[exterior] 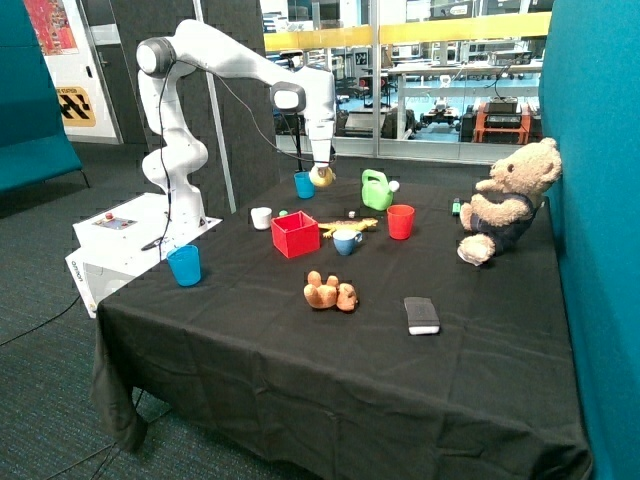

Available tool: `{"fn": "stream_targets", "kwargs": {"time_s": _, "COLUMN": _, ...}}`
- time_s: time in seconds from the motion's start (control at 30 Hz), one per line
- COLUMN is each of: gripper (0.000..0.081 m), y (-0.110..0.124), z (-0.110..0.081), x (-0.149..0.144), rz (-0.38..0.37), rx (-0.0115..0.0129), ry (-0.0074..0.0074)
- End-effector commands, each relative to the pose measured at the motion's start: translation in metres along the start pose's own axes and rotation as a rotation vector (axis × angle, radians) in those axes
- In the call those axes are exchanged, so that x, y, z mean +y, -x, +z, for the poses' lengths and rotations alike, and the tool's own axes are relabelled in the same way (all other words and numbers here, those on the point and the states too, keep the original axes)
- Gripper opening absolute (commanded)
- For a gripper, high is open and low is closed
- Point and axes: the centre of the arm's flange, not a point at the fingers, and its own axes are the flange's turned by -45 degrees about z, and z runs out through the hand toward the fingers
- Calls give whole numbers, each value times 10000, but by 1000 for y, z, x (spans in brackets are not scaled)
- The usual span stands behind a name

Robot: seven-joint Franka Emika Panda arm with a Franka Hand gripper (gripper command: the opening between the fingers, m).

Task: Put the ball in the red pot

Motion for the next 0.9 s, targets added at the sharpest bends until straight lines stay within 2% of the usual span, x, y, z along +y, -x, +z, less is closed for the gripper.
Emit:
{"fn": "stream_targets", "kwargs": {"time_s": 0.0, "gripper": 0, "y": 1, "z": -2, "x": 29, "rz": 784, "rx": -8, "ry": 11}}
{"fn": "stream_targets", "kwargs": {"time_s": 0.43, "gripper": 0, "y": 15, "z": 1, "x": 47, "rz": 1128, "rx": -7, "ry": 12}}
{"fn": "stream_targets", "kwargs": {"time_s": 0.87, "gripper": 0, "y": 38, "z": 14, "x": 85, "rz": 1636, "rx": -7, "ry": 12}}
